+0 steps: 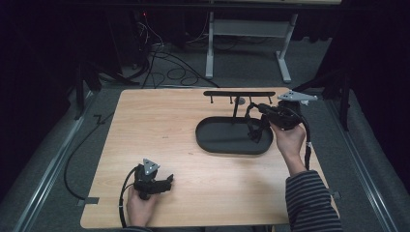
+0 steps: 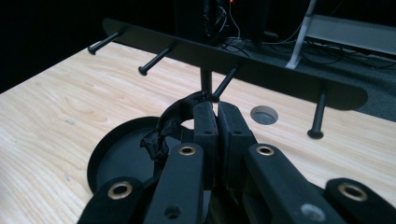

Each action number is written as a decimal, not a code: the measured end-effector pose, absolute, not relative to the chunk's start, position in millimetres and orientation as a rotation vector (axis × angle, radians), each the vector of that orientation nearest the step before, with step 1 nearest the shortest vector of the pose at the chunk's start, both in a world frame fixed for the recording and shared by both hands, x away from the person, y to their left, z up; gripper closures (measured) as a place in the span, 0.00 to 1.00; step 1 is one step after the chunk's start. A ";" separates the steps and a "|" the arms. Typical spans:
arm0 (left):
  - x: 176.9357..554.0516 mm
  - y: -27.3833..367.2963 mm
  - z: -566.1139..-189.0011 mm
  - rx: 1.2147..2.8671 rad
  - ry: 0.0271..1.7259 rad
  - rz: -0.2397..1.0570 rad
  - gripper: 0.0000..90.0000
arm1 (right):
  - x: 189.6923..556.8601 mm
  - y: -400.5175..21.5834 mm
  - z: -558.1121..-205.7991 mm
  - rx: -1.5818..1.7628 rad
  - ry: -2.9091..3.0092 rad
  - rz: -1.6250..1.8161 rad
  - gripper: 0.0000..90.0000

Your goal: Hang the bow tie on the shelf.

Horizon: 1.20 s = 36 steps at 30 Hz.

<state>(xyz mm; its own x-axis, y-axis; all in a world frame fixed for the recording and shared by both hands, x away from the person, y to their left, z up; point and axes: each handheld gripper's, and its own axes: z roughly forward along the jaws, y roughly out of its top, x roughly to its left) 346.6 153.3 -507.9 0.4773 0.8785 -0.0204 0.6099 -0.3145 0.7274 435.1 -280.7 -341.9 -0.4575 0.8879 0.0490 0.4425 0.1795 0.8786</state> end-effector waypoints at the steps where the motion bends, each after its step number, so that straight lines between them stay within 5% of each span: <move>1: 346.6 153.4 -507.9 2.044 1.227 0.505 0.17 | 436.5 -280.2 -340.7 1.249 1.976 1.218 0.99; 36: 346.6 153.3 -508.0 2.043 1.227 0.506 0.17 | 483.0 -276.5 -339.8 1.354 1.880 1.150 0.98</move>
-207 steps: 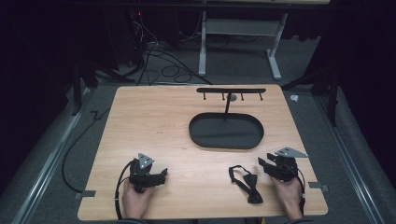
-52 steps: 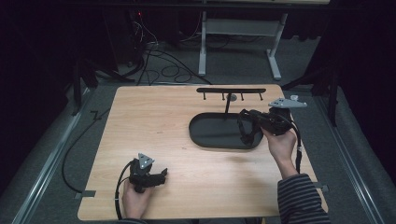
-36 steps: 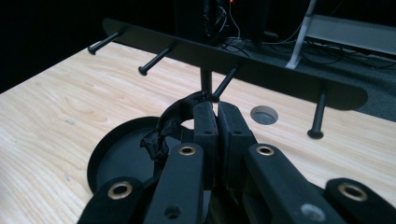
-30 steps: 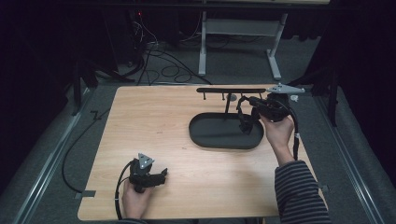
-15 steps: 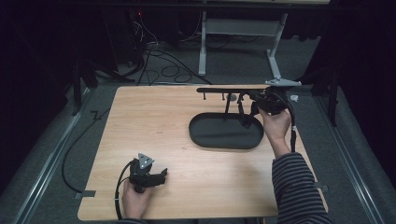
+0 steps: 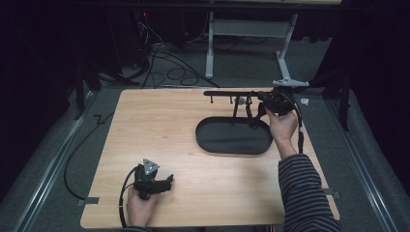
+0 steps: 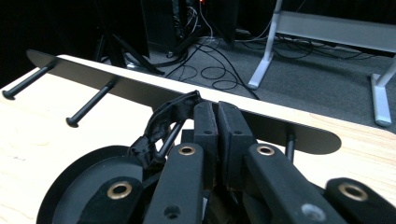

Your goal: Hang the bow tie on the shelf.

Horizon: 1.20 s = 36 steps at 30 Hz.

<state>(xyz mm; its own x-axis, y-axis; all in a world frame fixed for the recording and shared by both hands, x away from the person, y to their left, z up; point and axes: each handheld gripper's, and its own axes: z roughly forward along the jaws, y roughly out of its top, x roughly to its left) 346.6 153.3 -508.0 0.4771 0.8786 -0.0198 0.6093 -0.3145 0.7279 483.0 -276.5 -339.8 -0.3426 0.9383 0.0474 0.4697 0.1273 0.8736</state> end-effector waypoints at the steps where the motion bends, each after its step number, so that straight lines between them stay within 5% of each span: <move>1: 346.6 153.5 -507.8 2.045 1.227 0.503 0.17 | 483.6 -277.2 -339.9 1.353 1.874 1.154 0.98; 36: 346.5 153.4 -507.9 2.044 1.227 0.505 0.17 | 477.1 -277.1 -356.6 1.374 1.948 1.106 0.96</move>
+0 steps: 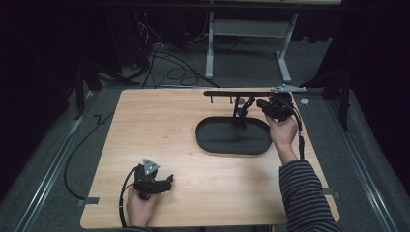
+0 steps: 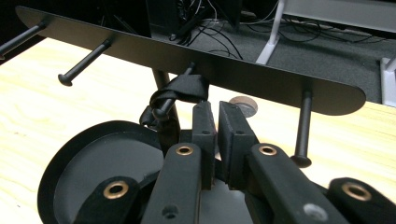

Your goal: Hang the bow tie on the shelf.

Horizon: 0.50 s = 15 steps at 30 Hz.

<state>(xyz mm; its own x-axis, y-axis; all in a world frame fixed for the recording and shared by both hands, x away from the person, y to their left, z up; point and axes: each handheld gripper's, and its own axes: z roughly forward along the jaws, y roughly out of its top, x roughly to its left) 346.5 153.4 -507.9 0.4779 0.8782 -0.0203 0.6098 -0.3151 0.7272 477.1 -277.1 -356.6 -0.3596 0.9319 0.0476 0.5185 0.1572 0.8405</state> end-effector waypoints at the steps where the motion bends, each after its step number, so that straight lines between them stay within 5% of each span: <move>1: 346.5 153.4 -507.9 2.044 1.227 0.505 0.17 | 476.2 -277.4 -356.5 1.375 1.949 1.108 0.96; 15: 346.5 153.4 -507.9 2.044 1.227 0.504 0.17 | 460.9 -289.7 -352.8 1.362 1.939 1.160 0.87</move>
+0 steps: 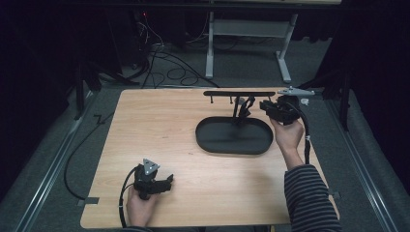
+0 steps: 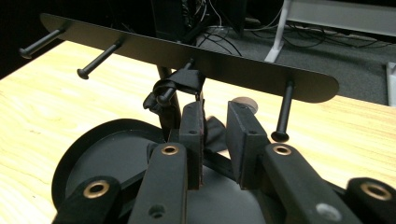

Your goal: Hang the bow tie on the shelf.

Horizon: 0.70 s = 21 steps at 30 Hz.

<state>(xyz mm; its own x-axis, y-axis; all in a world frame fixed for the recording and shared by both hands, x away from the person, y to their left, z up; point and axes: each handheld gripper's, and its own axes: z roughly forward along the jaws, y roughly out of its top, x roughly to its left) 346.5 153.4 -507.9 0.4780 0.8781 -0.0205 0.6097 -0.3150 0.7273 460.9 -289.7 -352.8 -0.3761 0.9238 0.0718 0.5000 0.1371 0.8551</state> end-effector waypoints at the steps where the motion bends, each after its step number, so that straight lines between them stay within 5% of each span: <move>1: 346.5 153.4 -507.9 2.044 1.226 0.504 0.17 | 459.4 -290.6 -352.7 1.364 1.936 1.165 0.86; 21: 346.5 153.4 -507.9 2.044 1.227 0.504 0.17 | 443.0 -303.6 -352.9 1.368 1.937 1.217 0.74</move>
<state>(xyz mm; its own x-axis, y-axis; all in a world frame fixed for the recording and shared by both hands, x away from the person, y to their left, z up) 346.5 153.4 -507.9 0.4780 0.8781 -0.0204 0.6097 -0.3150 0.7273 443.0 -303.6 -352.9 -0.3911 0.9138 0.1098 0.4951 0.1083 0.8620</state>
